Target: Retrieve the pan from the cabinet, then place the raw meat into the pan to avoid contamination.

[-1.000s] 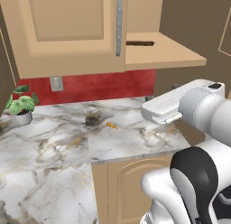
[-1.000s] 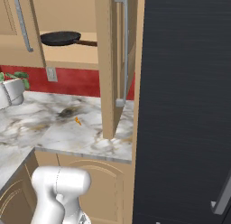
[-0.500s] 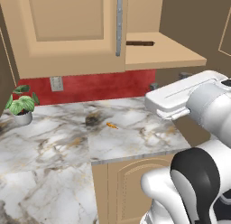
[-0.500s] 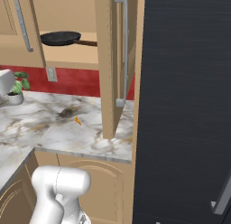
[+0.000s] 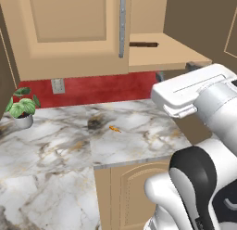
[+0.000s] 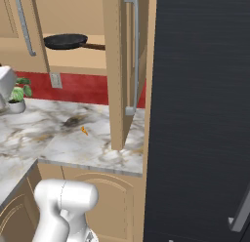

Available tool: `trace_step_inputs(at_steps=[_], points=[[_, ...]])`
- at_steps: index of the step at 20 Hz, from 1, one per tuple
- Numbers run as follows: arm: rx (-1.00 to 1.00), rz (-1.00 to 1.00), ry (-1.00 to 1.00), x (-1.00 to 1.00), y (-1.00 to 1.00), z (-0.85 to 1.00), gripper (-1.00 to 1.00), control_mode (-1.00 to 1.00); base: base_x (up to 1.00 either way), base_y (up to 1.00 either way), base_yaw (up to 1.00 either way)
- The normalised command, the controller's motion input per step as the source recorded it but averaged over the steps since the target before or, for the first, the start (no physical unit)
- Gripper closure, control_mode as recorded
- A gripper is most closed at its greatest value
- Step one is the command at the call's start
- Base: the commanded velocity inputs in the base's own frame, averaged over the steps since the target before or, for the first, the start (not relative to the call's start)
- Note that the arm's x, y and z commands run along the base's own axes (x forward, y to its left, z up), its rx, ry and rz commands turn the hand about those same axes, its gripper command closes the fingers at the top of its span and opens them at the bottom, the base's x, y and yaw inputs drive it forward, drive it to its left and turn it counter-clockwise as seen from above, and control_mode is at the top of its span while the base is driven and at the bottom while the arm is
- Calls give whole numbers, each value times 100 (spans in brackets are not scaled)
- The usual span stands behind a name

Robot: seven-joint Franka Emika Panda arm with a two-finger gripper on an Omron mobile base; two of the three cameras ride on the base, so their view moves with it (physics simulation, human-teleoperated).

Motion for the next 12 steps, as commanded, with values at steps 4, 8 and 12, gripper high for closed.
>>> trace_step_inputs(at_steps=[4,8,12], points=[[0,0,-2,18,4,25,-100,-100,0,0,0],[-2,-9,5,30,10,2,-100,-100,0,0,0],[-4,-11,3,38,10,0,-100,-100,0,0,0]])
